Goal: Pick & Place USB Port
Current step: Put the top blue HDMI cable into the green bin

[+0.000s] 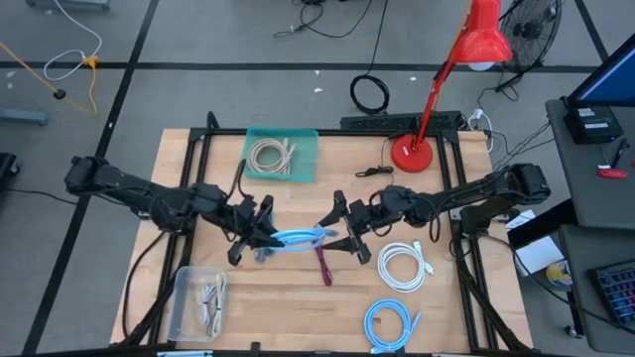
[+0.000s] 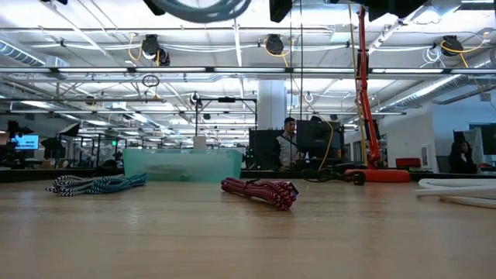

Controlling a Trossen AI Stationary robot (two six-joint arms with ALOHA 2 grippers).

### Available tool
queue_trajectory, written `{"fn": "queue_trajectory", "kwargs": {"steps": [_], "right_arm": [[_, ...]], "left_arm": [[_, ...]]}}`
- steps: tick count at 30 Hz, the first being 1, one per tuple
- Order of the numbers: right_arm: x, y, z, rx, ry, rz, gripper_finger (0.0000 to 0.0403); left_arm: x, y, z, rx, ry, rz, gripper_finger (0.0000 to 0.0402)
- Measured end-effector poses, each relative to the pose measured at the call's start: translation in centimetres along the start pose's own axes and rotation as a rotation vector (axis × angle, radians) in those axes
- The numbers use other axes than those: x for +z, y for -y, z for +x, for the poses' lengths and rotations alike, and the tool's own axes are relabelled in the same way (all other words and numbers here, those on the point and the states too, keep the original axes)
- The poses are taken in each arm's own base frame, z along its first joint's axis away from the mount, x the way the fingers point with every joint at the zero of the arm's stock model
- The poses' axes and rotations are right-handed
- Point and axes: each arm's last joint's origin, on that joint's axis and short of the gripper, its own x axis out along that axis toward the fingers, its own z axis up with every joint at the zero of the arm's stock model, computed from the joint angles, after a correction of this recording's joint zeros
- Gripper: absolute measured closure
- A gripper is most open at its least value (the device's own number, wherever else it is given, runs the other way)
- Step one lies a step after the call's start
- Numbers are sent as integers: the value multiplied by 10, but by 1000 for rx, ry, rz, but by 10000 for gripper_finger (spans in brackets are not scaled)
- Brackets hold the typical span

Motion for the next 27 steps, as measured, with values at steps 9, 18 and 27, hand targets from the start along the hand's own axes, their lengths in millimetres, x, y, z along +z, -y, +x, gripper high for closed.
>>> {"fn": "queue_trajectory", "kwargs": {"steps": [9, 18, 27], "right_arm": [[-13, 6, 14, -30, -39, 48, 198], [-18, 9, 25, -31, -60, 67, 305], [-13, -9, 28, -93, -27, 25, 374]], "left_arm": [[-1, -11, 6, -12, 3, -25, 371], [-1, -12, 5, -36, -10, -47, 358], [8, 0, -18, 27, -21, -1, 263]]}}
